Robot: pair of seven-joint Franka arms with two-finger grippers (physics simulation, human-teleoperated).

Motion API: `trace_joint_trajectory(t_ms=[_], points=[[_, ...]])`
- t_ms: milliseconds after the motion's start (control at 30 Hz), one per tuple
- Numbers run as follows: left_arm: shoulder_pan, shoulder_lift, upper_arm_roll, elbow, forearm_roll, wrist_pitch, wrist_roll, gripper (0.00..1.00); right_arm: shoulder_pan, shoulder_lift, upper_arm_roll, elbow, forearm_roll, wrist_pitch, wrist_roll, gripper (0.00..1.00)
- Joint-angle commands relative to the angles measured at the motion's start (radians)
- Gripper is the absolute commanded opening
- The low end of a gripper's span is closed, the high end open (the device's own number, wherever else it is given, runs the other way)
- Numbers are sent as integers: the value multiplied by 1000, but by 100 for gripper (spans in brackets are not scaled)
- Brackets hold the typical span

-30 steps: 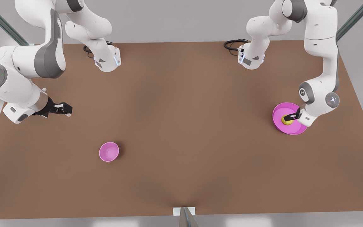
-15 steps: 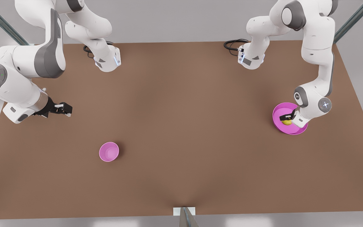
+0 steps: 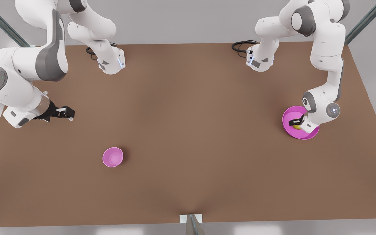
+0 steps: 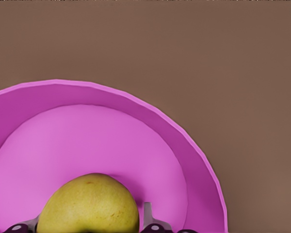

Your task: Use the left arm to pick up the apple from the plate, transfer it to the gripper of the right arm, and then use the right arm to place it into the bowl

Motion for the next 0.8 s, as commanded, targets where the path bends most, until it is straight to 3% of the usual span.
trace_joint_trajectory(t_ms=[0,200,300,633,767], points=[[0,-2,1,0,-5,7,17,87,0,-1,0,0,1,1,-1,100],[0,-2,-1,0,-5,7,17,87,-1,-1,-1,0,1,1,-1,100],[-1,-2,-1,0,-7,7,17,78,-1,-1,-1,0,1,1,-2,100],[20,-14,-8,19,-7,-16,75,77,-1,-1,-1,0,1,1,-2,100],[20,-97,-5,178,-154,-321,305,75,0,-1,-1,2,1,2,-2,100]])
